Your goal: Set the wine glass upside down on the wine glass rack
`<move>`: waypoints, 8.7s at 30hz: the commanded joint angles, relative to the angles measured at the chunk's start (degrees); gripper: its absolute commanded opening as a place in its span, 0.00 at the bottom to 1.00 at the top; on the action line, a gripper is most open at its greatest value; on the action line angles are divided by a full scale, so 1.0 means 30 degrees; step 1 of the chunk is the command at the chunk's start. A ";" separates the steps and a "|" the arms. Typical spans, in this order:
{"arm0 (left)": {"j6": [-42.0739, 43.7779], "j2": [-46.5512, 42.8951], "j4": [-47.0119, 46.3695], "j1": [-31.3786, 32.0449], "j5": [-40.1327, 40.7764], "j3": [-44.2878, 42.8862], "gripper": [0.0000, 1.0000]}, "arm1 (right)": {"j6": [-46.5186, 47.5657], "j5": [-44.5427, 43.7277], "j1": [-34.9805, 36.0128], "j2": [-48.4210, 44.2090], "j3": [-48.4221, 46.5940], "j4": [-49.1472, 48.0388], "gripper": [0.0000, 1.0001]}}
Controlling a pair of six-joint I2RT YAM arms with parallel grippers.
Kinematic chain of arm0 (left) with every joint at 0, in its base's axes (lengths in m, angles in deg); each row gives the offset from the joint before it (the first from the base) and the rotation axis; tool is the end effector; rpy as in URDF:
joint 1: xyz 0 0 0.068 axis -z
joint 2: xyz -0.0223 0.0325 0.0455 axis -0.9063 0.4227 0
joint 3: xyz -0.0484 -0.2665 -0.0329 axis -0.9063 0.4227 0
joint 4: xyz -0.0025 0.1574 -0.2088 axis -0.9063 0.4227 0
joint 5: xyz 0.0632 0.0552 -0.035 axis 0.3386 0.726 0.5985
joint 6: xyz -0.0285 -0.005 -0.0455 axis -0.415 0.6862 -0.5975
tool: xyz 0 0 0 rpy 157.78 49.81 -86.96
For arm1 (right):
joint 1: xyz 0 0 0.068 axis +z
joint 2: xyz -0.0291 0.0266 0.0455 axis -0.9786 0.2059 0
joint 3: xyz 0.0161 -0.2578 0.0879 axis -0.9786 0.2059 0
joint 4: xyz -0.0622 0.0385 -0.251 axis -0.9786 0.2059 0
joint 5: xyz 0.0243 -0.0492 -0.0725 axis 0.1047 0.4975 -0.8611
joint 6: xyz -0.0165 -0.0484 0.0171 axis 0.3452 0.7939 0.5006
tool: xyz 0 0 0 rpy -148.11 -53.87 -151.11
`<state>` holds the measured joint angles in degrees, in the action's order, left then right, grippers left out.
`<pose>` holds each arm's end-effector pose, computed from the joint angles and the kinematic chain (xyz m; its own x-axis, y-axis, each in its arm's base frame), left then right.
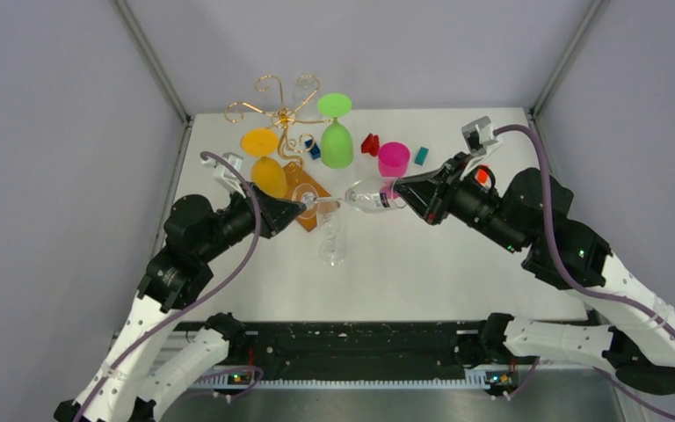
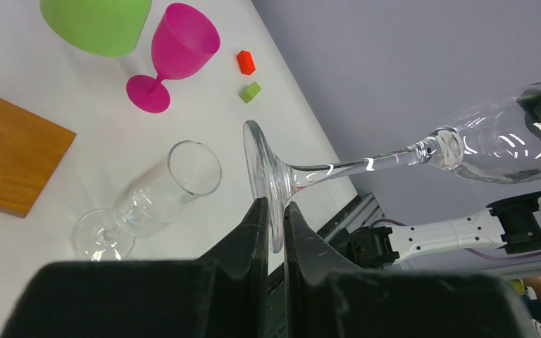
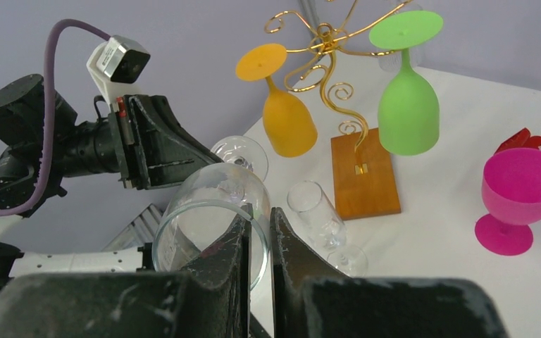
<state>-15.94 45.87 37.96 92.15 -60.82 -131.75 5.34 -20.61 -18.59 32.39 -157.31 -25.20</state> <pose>0.1189 -0.0740 0.3949 -0.5258 -0.4124 -0.7439 0.4994 0.5583 -0.6625 0.0855 0.1324 0.4864 -0.2724 0.2515 -0.9287 -0.7034 0.6066 0.3705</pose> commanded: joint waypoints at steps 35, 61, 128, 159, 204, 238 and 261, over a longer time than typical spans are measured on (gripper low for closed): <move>0.5835 0.0332 0.1068 0.0334 -0.1644 -0.5399 0.00 | -0.0503 -0.4793 0.0211 -0.5087 0.1569 -0.1403 0.39; 1.1729 0.3229 0.4939 0.7841 0.8216 -0.8218 0.00 | -0.0724 -0.4269 0.0188 -0.0780 -0.1594 0.4506 0.64; 2.2989 0.5315 -0.0983 2.0634 1.8432 -0.5586 0.00 | 0.1444 0.9428 0.0194 -0.1517 0.6789 0.0134 0.26; 1.7586 -0.0648 -0.5690 2.0469 2.7970 -0.2808 0.75 | 0.6985 -0.5565 0.0153 -0.1285 0.5972 -0.3561 0.00; 1.2619 -0.1043 0.0472 0.8906 2.0595 -0.3879 0.83 | 1.1854 1.2477 -0.7449 0.9420 0.3706 -1.6794 0.00; 1.3984 -0.1659 0.0723 0.8907 2.0163 -0.3363 0.84 | 0.6400 1.4061 -0.7435 1.4616 0.0435 -1.9053 0.00; 1.3798 -0.2359 0.0577 0.8907 2.0091 -0.3110 0.84 | 0.4109 1.7472 -0.7336 1.6887 -0.1686 -1.9725 0.00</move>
<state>25.44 39.46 41.24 119.03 -0.39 -141.32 19.30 27.56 -40.47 82.79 -158.35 -78.48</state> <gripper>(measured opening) 0.841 0.075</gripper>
